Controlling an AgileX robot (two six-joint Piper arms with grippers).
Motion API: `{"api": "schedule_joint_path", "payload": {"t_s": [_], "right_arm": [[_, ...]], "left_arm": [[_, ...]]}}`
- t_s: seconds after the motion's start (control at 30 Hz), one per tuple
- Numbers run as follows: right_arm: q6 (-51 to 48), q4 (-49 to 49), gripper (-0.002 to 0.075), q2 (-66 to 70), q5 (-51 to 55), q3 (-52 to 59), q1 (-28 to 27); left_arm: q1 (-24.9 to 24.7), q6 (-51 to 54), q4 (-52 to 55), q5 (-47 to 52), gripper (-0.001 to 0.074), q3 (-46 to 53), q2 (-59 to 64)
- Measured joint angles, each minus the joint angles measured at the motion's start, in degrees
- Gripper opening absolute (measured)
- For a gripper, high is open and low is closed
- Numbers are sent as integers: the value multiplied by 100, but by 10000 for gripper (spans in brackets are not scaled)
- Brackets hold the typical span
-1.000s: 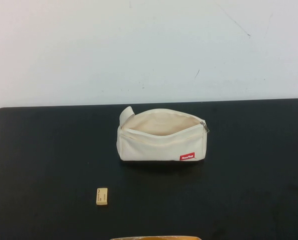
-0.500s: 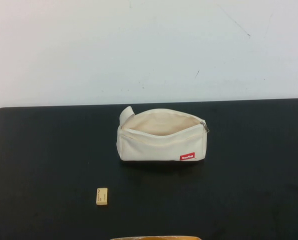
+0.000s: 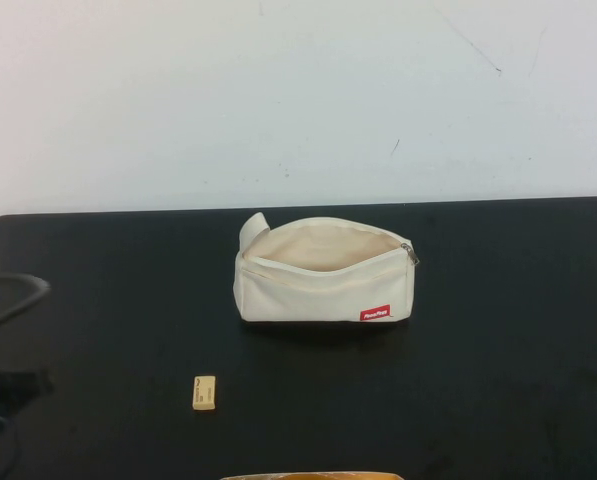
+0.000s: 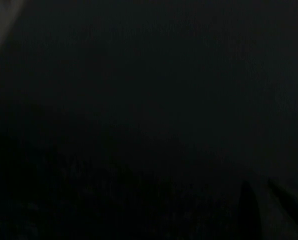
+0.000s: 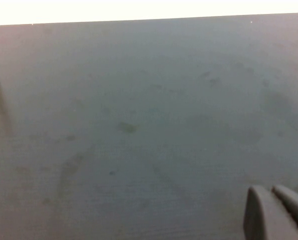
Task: Put eraser into pencil case
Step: Pick up the eraser from the table
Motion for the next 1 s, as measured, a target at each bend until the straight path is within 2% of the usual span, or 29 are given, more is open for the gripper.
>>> {"api": "schedule_joint_path", "payload": {"t_s": [0.2,0.37,0.53,0.6,0.8,0.87,1.0], "right_arm": [[0,0,-1,0,0,0,0],[0,0,-1,0,0,0,0],[0,0,-1,0,0,0,0],[0,0,-1,0,0,0,0],[0,0,-1,0,0,0,0],[0,0,-1,0,0,0,0],[0,0,-1,0,0,0,0]], "left_arm": [[-265,850,-666,988,-1,-719,1280],[-1062,1153,-879,1849,-1,-1863,2112],[-1775,1012,-923,2088,19,-2710,2838],[-1949,964,-970,2088,77,-2890,3122],[-2060,964,-1156,2285,386,-3349,4009],[-2060,956,-1156,2356,428,-3462,4234],[-2060,956,-1156,2395,441,-3658,4612]]}}
